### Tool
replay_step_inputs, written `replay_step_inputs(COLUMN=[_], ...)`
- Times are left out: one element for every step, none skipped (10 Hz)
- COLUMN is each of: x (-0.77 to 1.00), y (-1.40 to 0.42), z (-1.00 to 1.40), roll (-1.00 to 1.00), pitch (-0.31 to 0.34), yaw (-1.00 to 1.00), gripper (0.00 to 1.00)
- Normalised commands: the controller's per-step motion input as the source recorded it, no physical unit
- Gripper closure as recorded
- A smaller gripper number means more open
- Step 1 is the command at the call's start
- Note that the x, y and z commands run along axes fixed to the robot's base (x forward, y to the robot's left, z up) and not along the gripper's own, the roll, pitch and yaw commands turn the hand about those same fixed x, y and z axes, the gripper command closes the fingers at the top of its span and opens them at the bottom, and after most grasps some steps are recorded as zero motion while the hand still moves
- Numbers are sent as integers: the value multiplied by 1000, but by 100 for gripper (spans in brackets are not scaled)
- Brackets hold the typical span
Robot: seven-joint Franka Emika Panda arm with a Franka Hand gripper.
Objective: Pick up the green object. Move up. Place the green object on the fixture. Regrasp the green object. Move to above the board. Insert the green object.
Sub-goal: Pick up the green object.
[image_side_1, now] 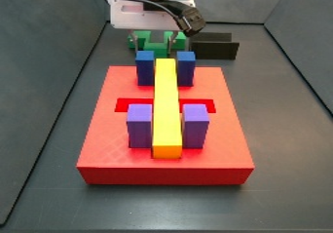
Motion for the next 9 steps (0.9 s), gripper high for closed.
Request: replay_step_inputs(x=[0, 0, 0, 0, 0, 0, 0, 0, 0], y=[-106, -94, 0, 0, 0, 0, 0, 0, 0], z=[-134, -63, -11, 0, 0, 0, 0, 0, 0], roll=[4, 0, 0, 0, 0, 0, 0, 0, 0], pitch=[14, 0, 0, 0, 0, 0, 0, 0, 0], yaw=[0, 0, 0, 0, 0, 0, 0, 0, 0], gripper=[0, 0, 0, 100, 100, 100, 100, 100, 100])
